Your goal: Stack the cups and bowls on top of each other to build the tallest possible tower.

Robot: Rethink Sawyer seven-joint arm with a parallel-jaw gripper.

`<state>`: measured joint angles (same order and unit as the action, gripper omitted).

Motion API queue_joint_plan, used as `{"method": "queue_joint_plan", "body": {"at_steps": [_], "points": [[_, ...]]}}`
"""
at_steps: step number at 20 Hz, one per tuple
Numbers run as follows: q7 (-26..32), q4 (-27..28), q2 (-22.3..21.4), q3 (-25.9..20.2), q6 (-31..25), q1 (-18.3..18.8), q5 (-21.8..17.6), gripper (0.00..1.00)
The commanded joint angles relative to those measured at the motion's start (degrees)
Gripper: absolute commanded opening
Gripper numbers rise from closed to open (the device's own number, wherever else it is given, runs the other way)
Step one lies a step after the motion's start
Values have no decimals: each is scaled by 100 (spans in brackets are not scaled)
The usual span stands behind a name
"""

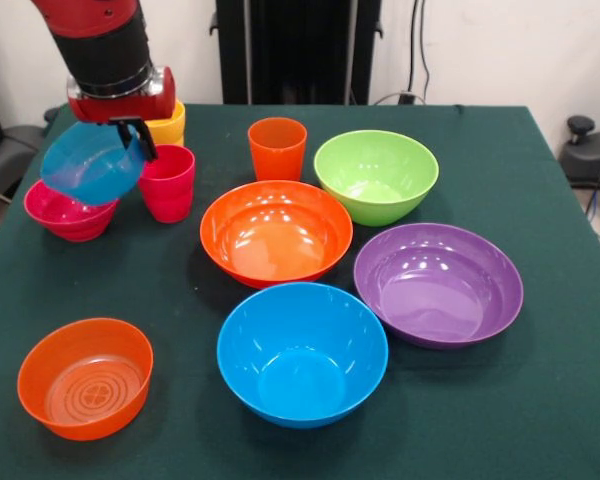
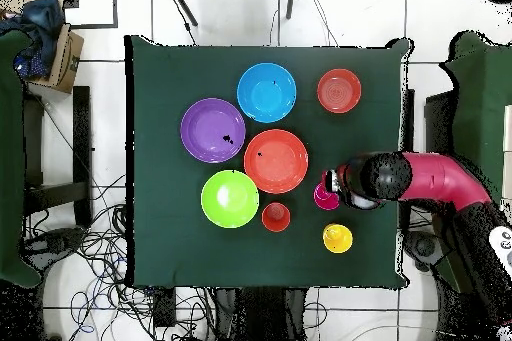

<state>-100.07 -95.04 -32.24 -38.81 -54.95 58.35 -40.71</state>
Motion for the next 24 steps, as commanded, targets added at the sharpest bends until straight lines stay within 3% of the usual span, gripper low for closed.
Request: {"method": "queue_joint_plan", "body": {"at_steps": [1, 21, 22, 24], "points": [[1000, -633, -230, 185, 305, 121, -429, 0], [836, -394, 182, 229, 533, 177, -927, 0], [757, -422, 181, 198, 620, 212, -957, 100], [879, -562, 164, 56, 800, 393, -891, 100]]}}
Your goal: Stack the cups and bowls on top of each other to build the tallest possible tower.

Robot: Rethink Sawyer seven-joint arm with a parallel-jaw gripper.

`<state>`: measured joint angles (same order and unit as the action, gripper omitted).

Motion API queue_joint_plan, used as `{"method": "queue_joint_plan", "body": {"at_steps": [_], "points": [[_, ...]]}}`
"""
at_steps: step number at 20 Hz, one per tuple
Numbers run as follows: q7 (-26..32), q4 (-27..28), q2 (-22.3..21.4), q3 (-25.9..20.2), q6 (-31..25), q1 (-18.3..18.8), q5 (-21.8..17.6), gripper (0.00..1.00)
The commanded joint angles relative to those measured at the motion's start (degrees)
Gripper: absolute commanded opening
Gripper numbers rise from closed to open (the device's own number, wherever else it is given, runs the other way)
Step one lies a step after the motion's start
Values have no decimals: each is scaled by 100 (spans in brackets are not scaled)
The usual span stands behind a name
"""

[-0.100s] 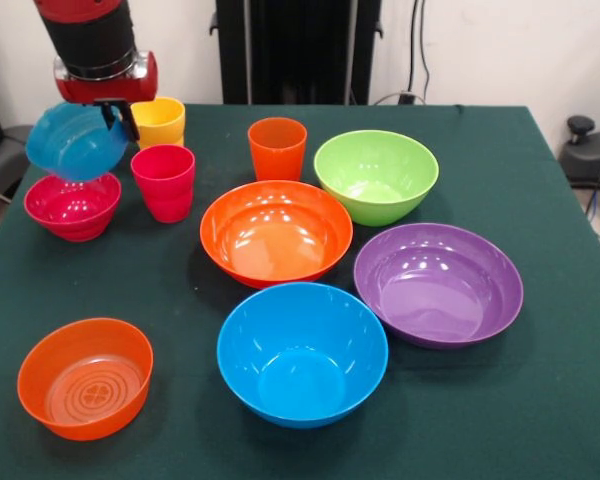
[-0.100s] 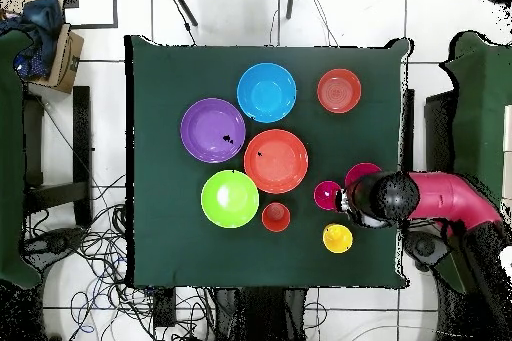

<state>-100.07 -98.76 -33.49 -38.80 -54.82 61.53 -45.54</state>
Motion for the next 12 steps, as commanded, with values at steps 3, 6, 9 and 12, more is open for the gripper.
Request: {"method": "queue_joint_plan", "body": {"at_steps": [3, 6, 9, 12], "points": [[1398, -274, 192, -88, 498, 227, -316, 100], [1392, -189, 151, -139, 412, 226, -222, 100], [1313, 0, 273, -95, 388, 139, -285, 100], [1277, 95, 360, -62, 427, 107, -365, 100]]}}
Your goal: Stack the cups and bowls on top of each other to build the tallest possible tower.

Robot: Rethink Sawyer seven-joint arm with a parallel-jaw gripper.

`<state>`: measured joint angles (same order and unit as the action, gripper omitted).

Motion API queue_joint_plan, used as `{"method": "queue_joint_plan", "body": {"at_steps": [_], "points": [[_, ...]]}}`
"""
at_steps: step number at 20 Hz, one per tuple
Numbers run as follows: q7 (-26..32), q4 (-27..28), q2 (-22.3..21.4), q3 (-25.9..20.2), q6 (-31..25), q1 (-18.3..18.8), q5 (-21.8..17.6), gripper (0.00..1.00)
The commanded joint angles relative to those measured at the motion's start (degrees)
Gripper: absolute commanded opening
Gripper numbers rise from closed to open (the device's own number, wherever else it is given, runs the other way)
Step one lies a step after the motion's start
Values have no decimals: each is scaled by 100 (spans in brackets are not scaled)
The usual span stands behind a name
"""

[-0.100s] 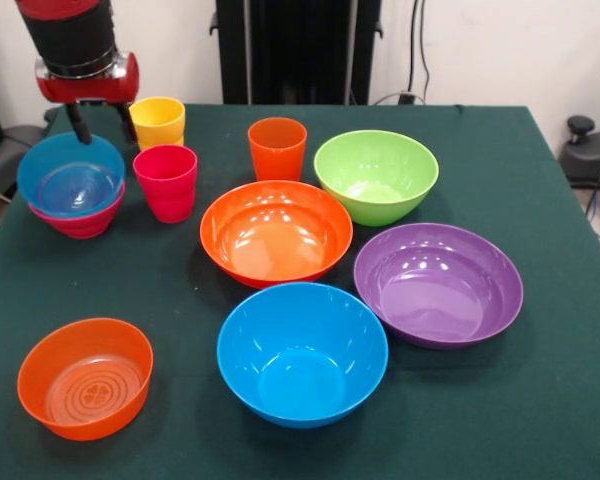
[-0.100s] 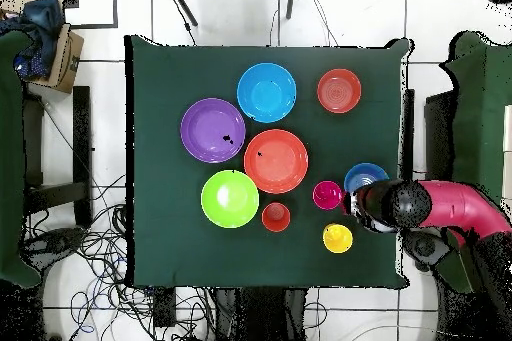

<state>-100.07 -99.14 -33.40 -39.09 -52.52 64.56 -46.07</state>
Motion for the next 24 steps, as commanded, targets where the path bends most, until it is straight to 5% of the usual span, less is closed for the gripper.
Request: {"method": "queue_joint_plan", "body": {"at_steps": [1, 11, 24], "points": [[1272, 144, 365, -29, 214, -195, -332, 100], [1340, 360, 415, -51, 26, -212, -253, 100], [1931, 1309, 593, -111, -504, 53, 11, 100]]}}
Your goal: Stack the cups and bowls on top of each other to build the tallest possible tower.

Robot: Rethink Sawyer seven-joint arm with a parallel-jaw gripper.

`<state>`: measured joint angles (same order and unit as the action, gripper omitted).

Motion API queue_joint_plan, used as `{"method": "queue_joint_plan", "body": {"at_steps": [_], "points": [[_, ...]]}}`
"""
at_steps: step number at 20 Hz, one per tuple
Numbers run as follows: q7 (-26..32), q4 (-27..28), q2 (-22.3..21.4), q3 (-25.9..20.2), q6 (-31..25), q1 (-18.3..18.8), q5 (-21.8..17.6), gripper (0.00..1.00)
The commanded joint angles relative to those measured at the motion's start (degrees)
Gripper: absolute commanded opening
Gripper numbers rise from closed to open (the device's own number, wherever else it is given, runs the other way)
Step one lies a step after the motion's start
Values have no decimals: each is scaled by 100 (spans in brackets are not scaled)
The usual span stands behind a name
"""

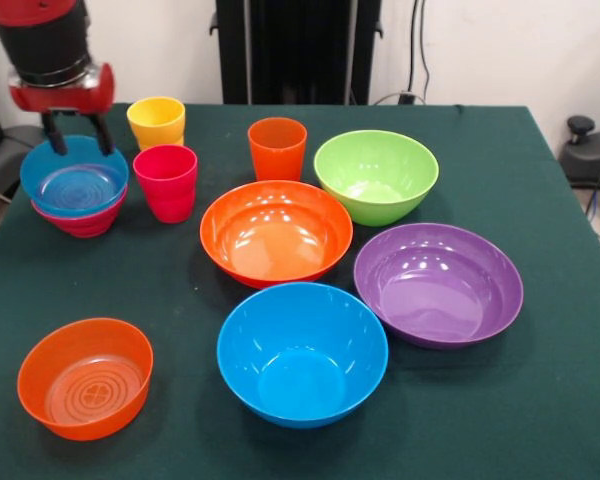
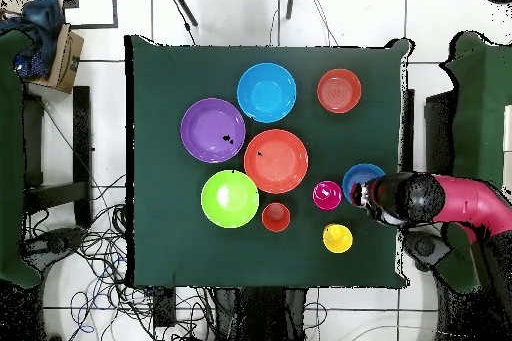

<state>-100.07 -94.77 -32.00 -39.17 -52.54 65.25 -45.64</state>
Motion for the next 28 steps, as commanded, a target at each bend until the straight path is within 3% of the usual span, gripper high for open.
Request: {"method": "queue_joint_plan", "body": {"at_steps": [1, 12, 21, 28], "points": [[1984, 923, 479, -91, -522, -3, -50, 100], [2304, 1539, 850, 0, -520, 99, -293, 100], [2074, 2810, 1612, 90, -242, -160, -509, 100], [2013, 2898, 1721, 203, -120, -233, -543, 100]]}}
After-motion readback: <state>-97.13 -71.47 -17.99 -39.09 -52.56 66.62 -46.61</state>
